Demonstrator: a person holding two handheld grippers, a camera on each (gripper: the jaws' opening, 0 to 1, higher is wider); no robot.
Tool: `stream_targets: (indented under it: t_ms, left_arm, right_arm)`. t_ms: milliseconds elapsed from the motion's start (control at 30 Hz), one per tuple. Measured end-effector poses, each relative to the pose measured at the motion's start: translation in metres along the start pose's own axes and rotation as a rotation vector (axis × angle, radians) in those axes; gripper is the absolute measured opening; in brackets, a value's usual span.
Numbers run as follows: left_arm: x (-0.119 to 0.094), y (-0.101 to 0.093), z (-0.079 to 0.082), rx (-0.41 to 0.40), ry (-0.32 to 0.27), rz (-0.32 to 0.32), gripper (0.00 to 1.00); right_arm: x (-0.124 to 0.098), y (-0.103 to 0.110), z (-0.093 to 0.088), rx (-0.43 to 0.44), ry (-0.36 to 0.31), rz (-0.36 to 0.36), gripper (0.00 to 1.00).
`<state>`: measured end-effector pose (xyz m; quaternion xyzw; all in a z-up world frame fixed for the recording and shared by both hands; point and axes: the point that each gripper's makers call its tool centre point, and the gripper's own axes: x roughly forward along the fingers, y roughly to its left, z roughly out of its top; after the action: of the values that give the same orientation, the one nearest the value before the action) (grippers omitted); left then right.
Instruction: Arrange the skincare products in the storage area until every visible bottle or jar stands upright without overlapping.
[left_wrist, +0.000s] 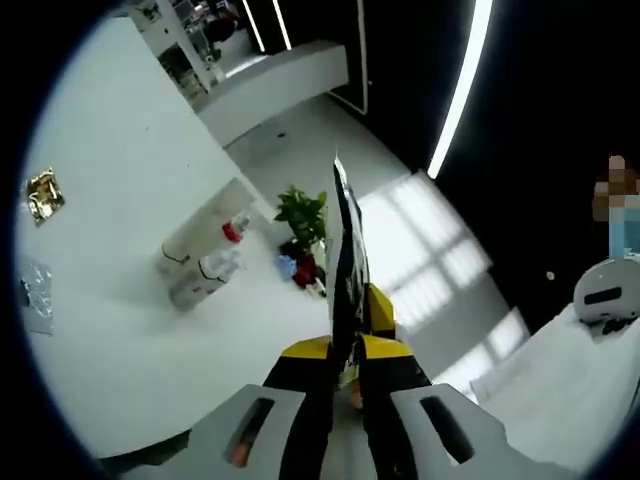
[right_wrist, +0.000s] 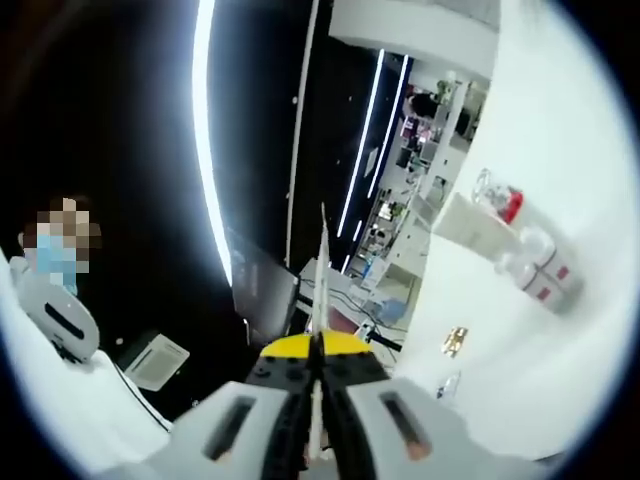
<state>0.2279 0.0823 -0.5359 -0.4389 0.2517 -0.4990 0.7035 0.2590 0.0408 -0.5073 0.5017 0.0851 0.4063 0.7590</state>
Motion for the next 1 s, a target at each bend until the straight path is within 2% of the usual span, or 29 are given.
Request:
stream_targets:
  t_ms: [67,200,333,400,567,733,833,1000]
  left_arm:
    - [-0.001,-0.004,0.0,-0.013,-0.009,-0.018,0.0]
    - [-0.003,-0.005,-0.003,-0.014,-0.018,-0.006,0.0]
    - [-0.005,-0.01,-0.005,-0.042,-0.046,-0.026,0.0]
    - [-0.007,-0.01,-0.005,-0.05,-0.057,-0.026,0.0]
    - [-0.011,-0.005,-0.003,-0.068,-0.091,-0.001,0.0]
    - [-0.017,-0.003,0.005,-0.074,-0.126,0.011,0.0]
    - [-0.02,0.0,0.008,-0.083,-0.149,0.024,0.0]
    - [-0.024,0.004,0.014,-0.11,-0.187,0.027,0.0]
  right_arm:
    - [-0.001,-0.006,-0.002,-0.026,0.019,-0.034,0.01]
    - [-0.002,-0.011,-0.003,-0.066,0.054,-0.058,0.01]
    - [-0.004,-0.011,-0.004,-0.078,0.079,-0.057,0.03]
    - [-0.004,-0.01,-0.008,-0.113,0.114,-0.058,0.06]
    - [-0.001,-0.011,-0.021,-0.2,0.192,-0.067,0.27]
    - [0.002,-0.008,-0.03,-0.258,0.23,-0.056,0.34]
    - [0.002,-0.014,-0.036,-0.319,0.28,-0.074,0.38]
    - [0.002,-0.02,-0.038,-0.393,0.318,-0.106,0.53]
